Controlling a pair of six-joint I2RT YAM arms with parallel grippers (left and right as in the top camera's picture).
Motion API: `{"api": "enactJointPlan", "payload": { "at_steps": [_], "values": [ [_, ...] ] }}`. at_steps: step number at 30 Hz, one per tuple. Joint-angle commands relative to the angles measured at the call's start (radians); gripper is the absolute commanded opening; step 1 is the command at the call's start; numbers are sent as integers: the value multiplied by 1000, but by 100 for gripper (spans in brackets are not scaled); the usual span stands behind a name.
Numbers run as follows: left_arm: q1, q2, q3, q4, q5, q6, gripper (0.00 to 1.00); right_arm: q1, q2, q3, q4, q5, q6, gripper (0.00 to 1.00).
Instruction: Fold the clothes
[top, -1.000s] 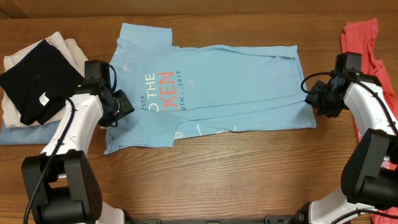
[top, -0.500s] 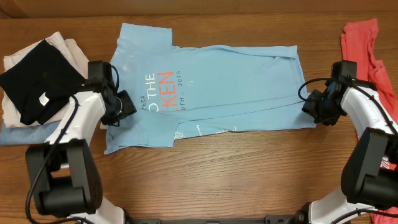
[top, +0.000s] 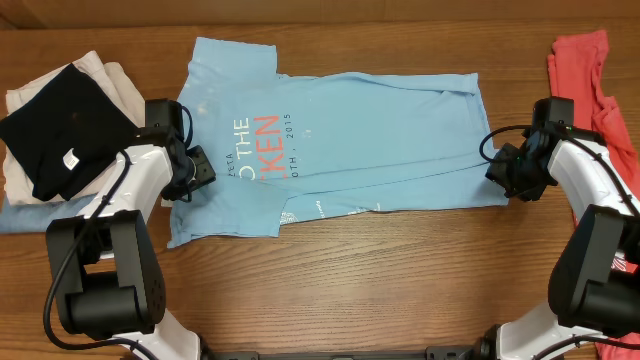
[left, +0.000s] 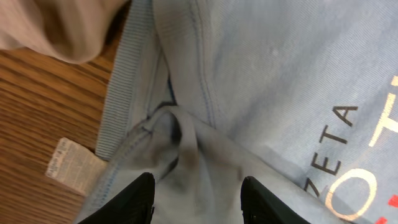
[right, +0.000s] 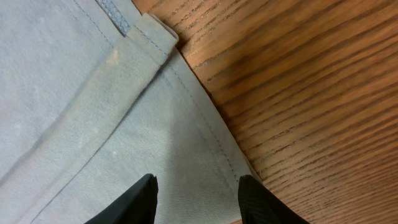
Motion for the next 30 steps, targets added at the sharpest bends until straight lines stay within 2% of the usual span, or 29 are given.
{"api": "enactJointPlan", "payload": {
  "at_steps": [1,8,21,26,30],
  "values": [
    [-1,14,-8,6,-34,26,48,3,-2,-3,5,7,-3,46],
    [-2,21,-8,13,-31,26,32,3,-2,-3,4,9,-3,46],
    [-2,38,-8,41,-37,27,31,3,-2,-3,3,9,-3,46],
    [-2,38,-8,42,-38,34,21,3,-2,-3,3,10,-4,46],
    [-2,38,-8,40,-39,38,17,3,-2,-3,3,9,-3,46]
  ]
}}
